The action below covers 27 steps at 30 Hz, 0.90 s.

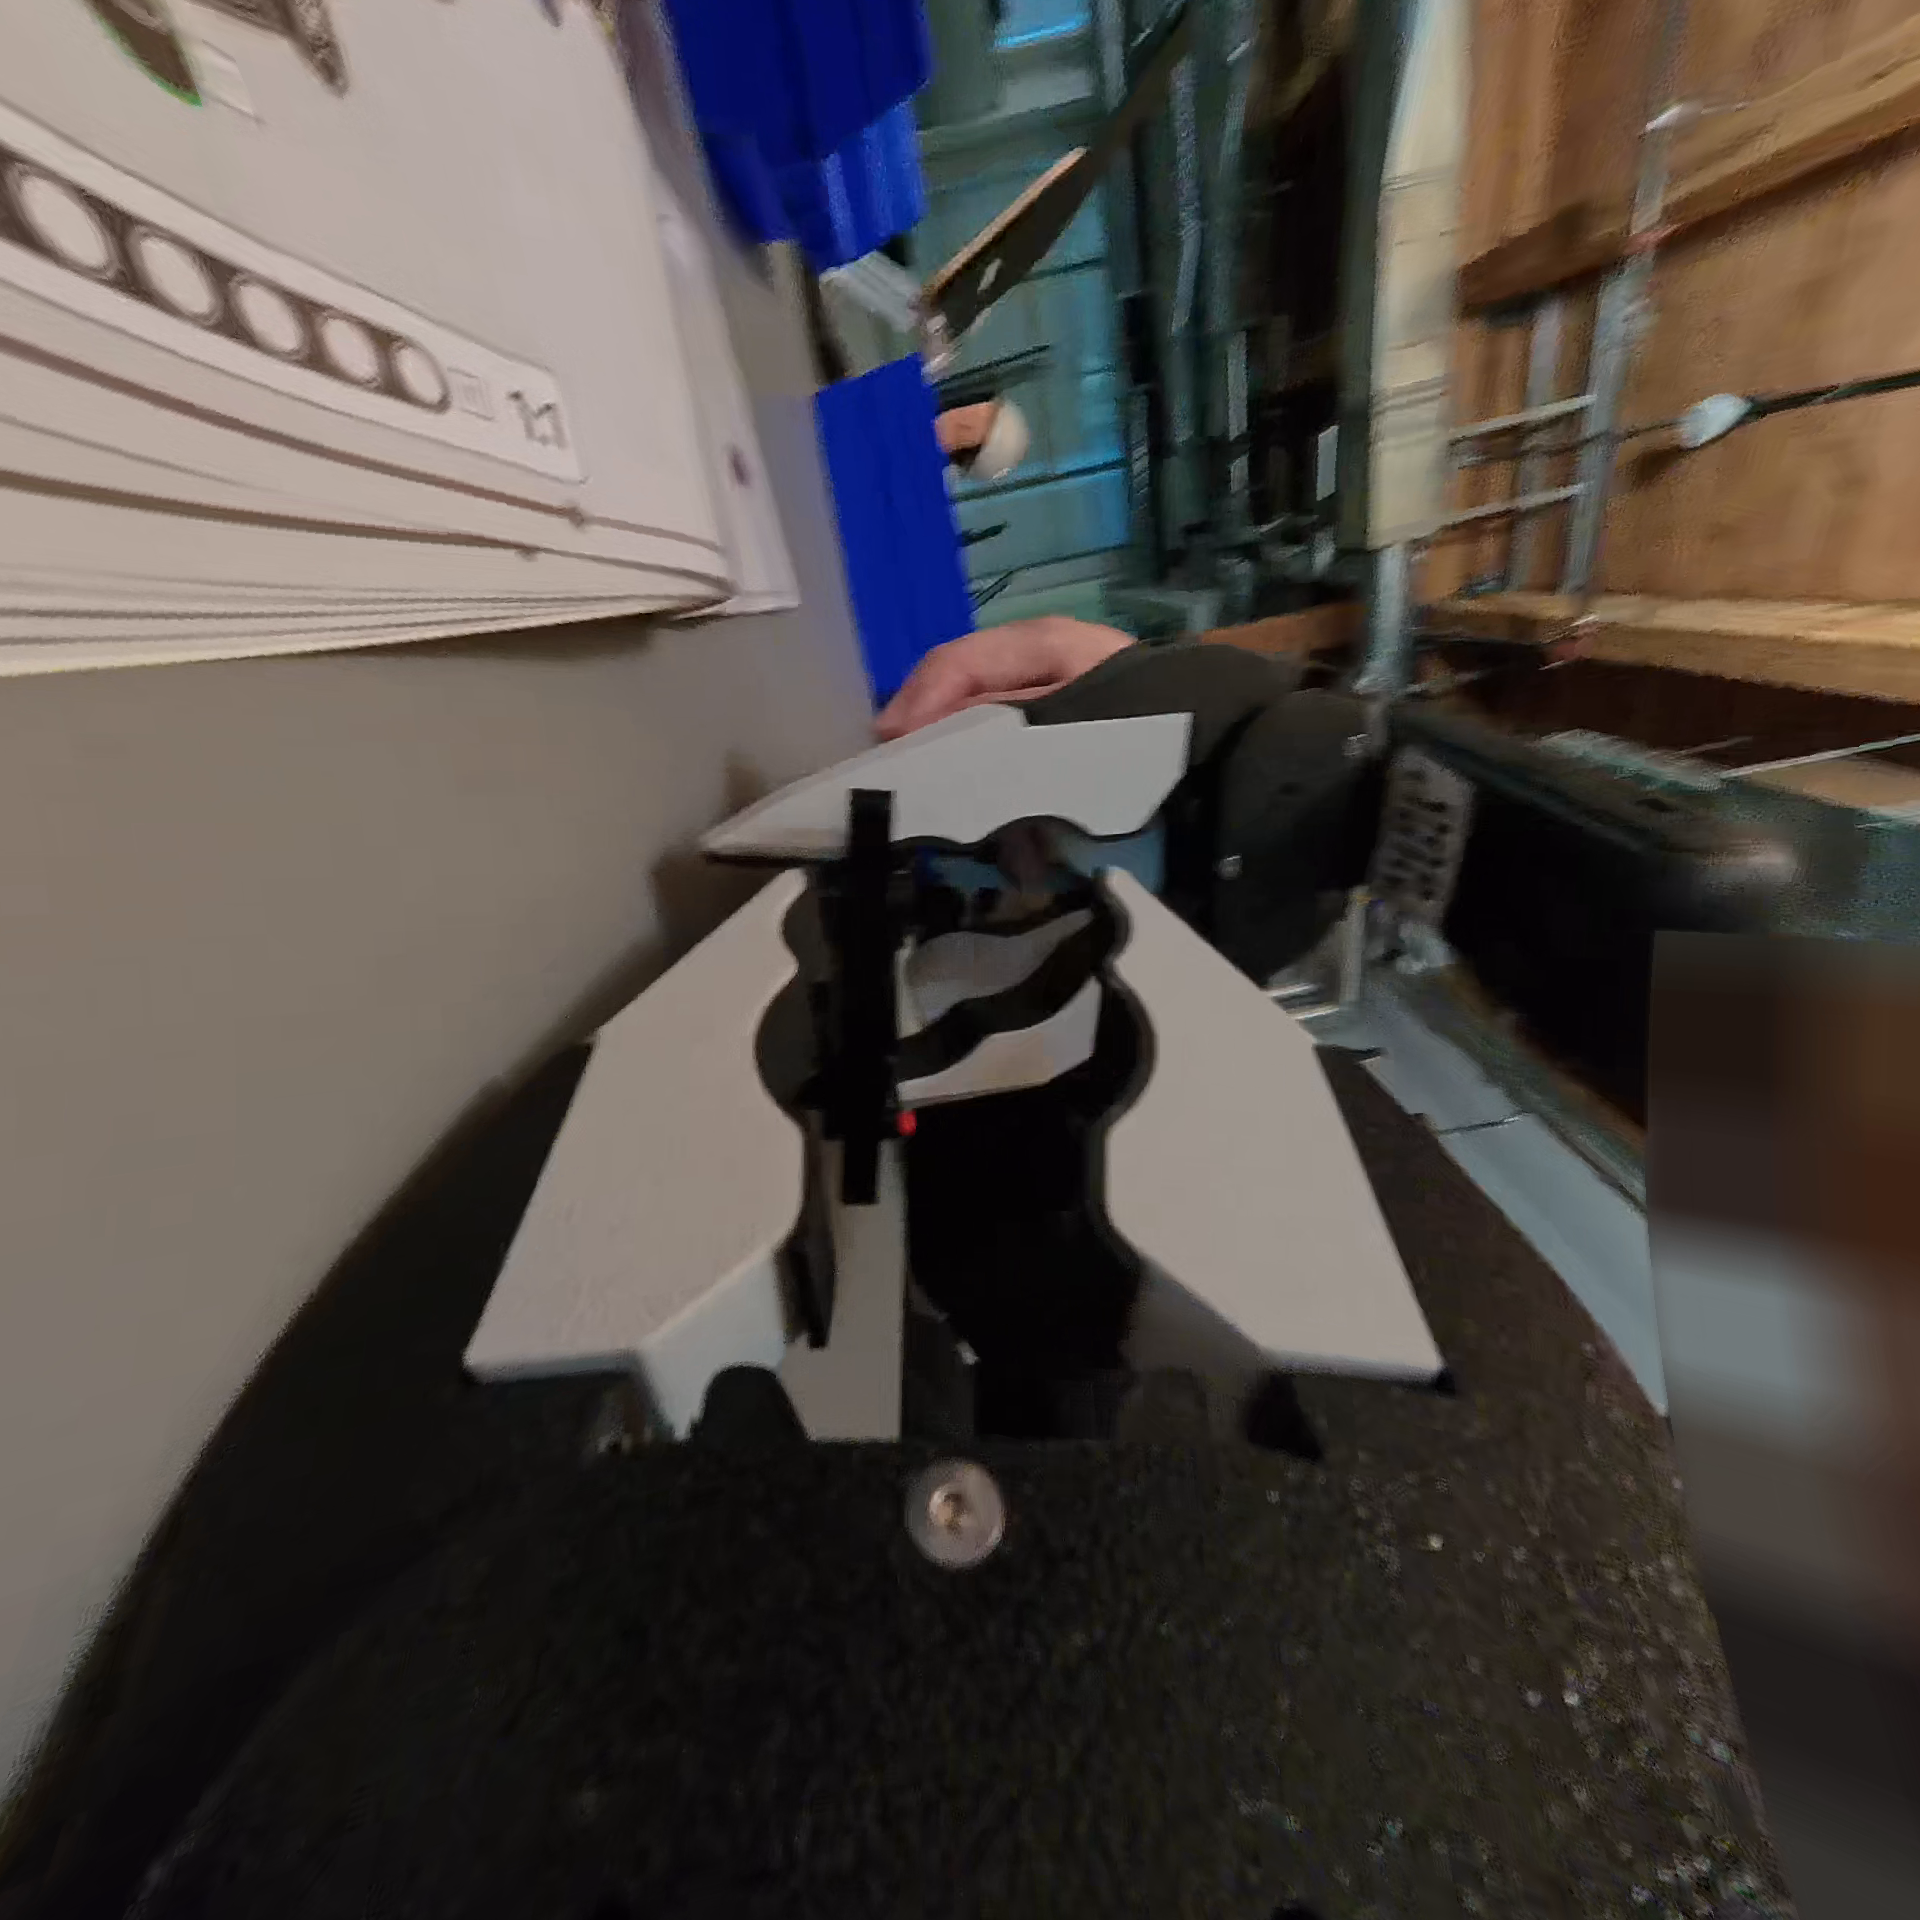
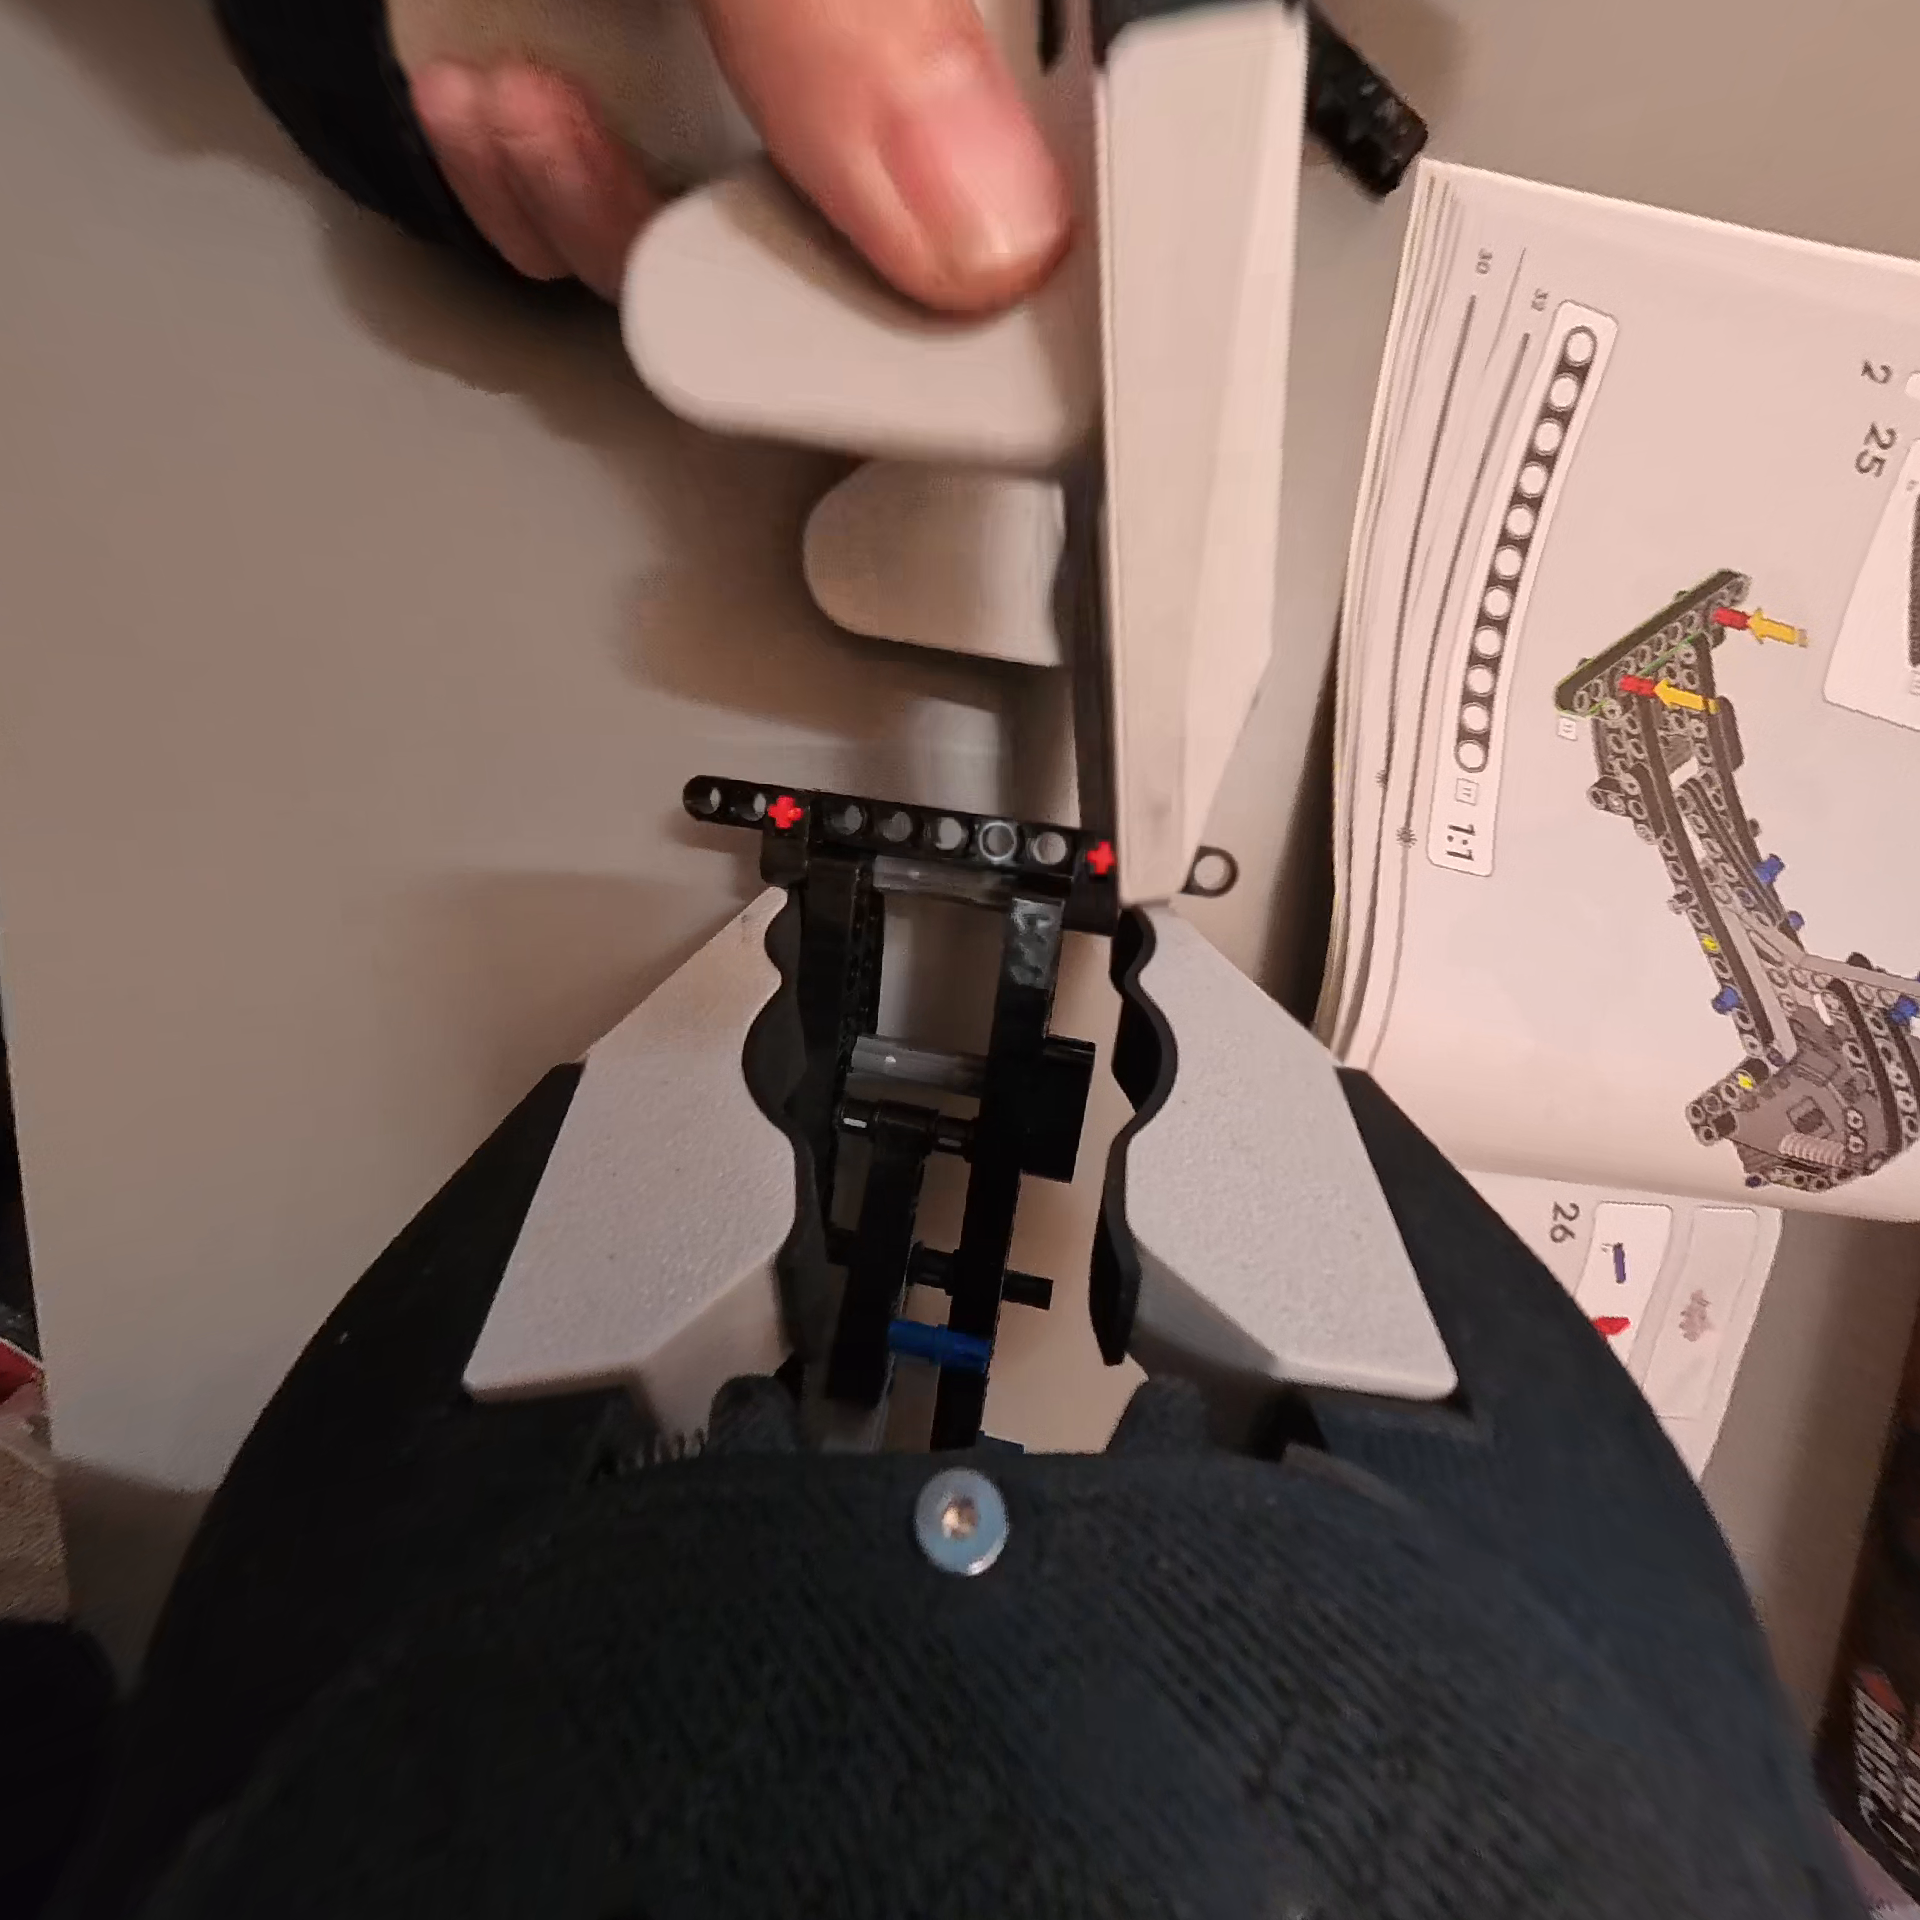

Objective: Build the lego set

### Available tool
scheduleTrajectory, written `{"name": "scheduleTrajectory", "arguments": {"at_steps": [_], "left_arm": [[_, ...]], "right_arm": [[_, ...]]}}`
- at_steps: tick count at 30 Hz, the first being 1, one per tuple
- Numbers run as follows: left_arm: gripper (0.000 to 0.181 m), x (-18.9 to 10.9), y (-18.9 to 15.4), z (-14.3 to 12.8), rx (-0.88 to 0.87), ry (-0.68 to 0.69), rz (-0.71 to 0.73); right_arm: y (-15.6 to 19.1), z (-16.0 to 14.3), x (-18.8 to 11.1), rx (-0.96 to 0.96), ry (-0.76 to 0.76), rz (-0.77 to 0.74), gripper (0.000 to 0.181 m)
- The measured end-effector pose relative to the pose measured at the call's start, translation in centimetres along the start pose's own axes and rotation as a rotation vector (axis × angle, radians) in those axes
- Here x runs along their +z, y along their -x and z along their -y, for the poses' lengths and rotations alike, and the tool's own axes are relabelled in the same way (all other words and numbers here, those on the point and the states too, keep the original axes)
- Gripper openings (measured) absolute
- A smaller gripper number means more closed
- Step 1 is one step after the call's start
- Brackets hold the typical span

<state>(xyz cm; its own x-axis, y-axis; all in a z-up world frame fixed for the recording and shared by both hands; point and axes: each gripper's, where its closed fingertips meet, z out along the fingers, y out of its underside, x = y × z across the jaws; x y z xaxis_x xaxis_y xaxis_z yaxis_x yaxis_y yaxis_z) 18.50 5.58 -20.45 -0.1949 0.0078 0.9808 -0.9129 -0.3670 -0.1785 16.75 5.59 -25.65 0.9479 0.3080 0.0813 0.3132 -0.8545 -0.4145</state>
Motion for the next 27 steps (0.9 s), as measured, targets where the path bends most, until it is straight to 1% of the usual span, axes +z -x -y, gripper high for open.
{"name": "scheduleTrajectory", "arguments": {"at_steps": [1, 4, 6, 9, 12, 15, 17, 19, 21, 23, 26, 27], "left_arm": [[0.053, -0.1, -0.1, 0.1, 0.001, -0.013, -0.009], [0.046, -0.1, 0.2, -0.1, 0.033, -0.012, 0.022], [0.046, -0.1, 0.1, -0.2, 0.038, -0.009, 0.022], [0.045, -0.3, -0.3, -0.1, 0.019, -0.020, -0.016], [0.044, -1.0, -0.9, 0.6, 0.019, -0.072, -0.059], [0.040, -1.6, -1.6, 0.8, 0.075, -0.076, -0.088], [0.034, -1.9, -2.2, 0.6, 0.142, -0.057, -0.103], [0.028, -1.9, -3.1, 0.0, 0.256, -0.013, -0.107], [0.028, -1.7, -3.5, -0.8, 0.419, 0.058, -0.072], [0.026, -1.5, -3.3, -1.3, 0.644, 0.114, 0.016], [0.026, -1.2, -2.9, -1.3, 1.038, 0.171, 0.178], [0.031, -1.2, -2.4, -0.9, 1.183, 0.182, 0.252]], "right_arm": [[-0.1, 0.1, 0.0, 0.007, -0.007, 0.004, 0.057], [0.1, 0.1, 0.0, 0.002, -0.010, 0.019, 0.057], [0.1, 0.1, -0.1, -0.001, -0.016, 0.025, 0.057], [0.2, 0.3, -0.4, -0.004, -0.041, 0.042, 0.057], [0.4, 0.5, -0.9, -0.008, -0.079, 0.068, 0.057], [0.6, 0.7, -1.6, -0.010, -0.126, 0.101, 0.057], [0.8, 0.9, -2.1, -0.013, -0.171, 0.138, 0.057], [0.9, 1.1, -2.8, -0.009, -0.223, 0.176, 0.057], [1.1, 1.3, -3.7, -0.015, -0.294, 0.228, 0.057], [1.1, 1.3, -4.4, -0.004, -0.350, 0.269, 0.057], [1.6, 1.4, -5.3, -0.014, -0.418, 0.346, 0.057], [1.7, 1.4, -5.5, -0.017, -0.432, 0.367, 0.057]]}}
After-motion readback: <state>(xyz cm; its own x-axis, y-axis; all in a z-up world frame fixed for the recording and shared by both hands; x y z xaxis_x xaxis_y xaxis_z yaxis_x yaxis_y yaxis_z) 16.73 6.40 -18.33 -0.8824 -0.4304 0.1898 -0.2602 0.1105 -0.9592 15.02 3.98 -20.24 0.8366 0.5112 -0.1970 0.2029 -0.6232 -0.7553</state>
